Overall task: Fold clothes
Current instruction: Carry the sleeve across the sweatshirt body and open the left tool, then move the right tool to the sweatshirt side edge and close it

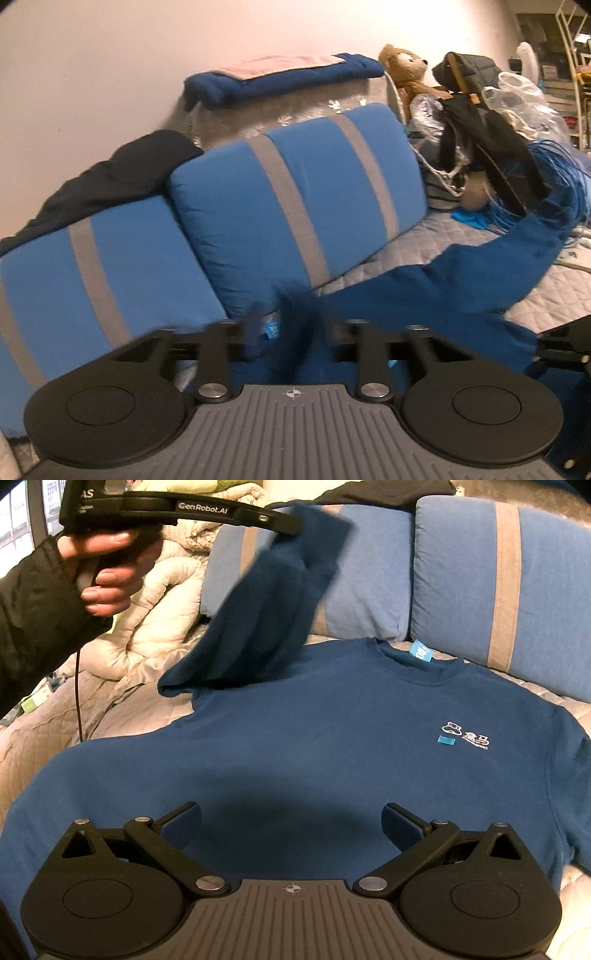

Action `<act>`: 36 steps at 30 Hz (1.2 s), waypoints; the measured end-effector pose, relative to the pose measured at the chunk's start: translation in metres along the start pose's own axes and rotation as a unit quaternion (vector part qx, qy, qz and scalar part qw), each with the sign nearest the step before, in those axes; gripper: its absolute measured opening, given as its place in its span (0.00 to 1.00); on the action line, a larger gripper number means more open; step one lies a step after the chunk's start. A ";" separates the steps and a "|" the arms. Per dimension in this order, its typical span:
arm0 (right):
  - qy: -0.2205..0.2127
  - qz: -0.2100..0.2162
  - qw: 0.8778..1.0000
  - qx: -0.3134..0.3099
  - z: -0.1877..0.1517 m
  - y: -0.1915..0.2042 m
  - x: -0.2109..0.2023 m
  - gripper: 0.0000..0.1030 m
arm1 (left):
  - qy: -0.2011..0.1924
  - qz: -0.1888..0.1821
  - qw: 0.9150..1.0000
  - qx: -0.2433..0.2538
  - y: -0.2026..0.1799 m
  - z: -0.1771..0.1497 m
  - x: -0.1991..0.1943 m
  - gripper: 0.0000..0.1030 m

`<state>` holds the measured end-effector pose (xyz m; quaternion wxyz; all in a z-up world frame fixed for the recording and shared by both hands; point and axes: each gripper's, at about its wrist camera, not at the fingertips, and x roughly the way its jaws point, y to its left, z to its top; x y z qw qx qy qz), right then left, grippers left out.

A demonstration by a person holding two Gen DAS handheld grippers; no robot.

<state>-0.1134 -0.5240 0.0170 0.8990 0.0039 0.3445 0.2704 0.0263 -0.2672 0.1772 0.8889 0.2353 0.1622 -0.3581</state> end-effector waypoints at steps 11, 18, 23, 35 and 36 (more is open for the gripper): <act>0.016 -0.003 1.000 -0.008 0.003 0.002 0.004 1.00 | 0.041 0.039 0.989 -0.138 0.063 -0.056 -0.050 0.63; 0.026 0.014 0.999 -0.042 0.012 0.008 0.006 1.00 | 0.080 0.078 0.974 -0.198 0.096 -0.122 -0.085 0.63; 0.014 -0.015 0.987 -0.160 0.031 0.025 0.008 0.99 | 0.100 0.090 0.963 -0.232 0.109 -0.159 -0.105 0.63; 0.053 -0.032 0.946 -0.317 0.057 0.028 0.081 0.73 | 0.114 0.107 0.953 -0.261 0.107 -0.193 -0.115 0.63; 0.055 -0.033 0.943 -0.327 0.057 0.029 0.088 0.69 | 0.116 0.108 0.952 -0.262 0.107 -0.195 -0.115 0.63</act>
